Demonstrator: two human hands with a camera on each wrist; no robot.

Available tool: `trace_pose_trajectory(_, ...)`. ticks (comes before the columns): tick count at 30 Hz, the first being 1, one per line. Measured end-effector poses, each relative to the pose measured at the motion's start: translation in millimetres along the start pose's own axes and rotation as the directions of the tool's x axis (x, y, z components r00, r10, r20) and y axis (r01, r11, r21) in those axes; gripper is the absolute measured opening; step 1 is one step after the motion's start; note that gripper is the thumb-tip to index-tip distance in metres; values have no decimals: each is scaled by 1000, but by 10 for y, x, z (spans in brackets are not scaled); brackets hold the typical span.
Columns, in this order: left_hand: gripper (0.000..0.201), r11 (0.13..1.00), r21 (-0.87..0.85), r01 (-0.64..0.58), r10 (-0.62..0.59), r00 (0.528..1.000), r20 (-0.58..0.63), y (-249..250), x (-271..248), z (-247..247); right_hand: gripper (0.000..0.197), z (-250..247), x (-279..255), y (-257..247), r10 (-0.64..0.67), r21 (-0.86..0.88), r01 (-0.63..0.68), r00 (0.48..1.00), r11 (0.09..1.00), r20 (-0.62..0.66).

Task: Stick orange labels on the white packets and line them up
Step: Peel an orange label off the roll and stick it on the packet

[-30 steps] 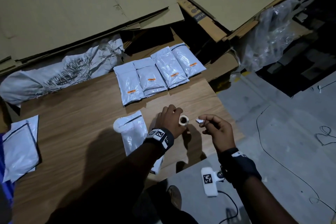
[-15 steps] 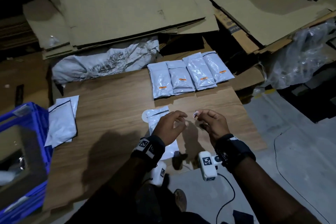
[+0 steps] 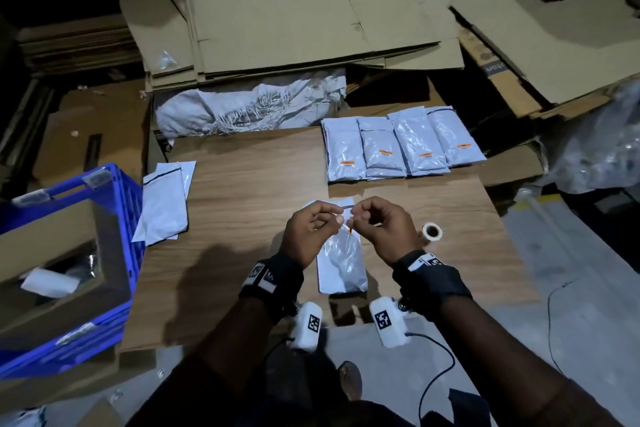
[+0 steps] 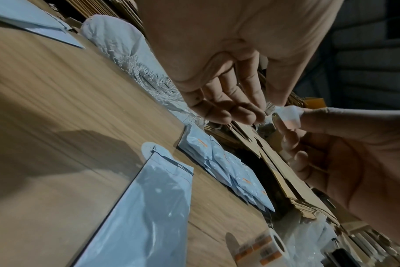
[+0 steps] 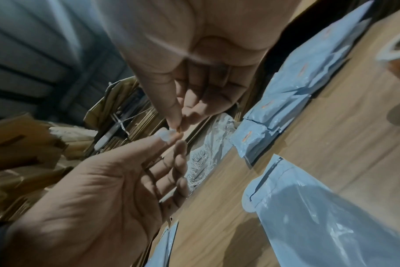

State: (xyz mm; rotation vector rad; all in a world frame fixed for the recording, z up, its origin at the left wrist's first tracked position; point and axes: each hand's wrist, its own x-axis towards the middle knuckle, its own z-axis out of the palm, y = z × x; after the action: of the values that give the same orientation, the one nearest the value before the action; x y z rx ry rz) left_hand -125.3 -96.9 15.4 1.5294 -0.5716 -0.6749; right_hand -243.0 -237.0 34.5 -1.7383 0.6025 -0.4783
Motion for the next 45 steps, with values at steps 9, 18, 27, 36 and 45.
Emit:
trace_pose_trajectory(9,13,997,25,-70,70,998,4,49,-31,-82,7,17,12,-34,-130,-199,152,985,968,116)
trace_pose_trajectory(18,16,999,-49,-7,4,998,-68,-30,-27,-4,37,-56,-119,8,69,-262,-27,986,965,154)
trace_pose_trajectory(27,18,998,-43,39,-41,997,-58,-73,-28,48,17,-97,-63,145,41,-254,-11,993,967,113)
trace_pose_trajectory(36,7,997,27,66,-65,997,-37,-116,28,14,10,-83,-25,217,105,-159,-89,990,983,99)
trace_pose_trajectory(45,10,981,170,92,-79,993,-83,-381,-15,64,9,-13,-42,413,270,67,-277,959,959,90)
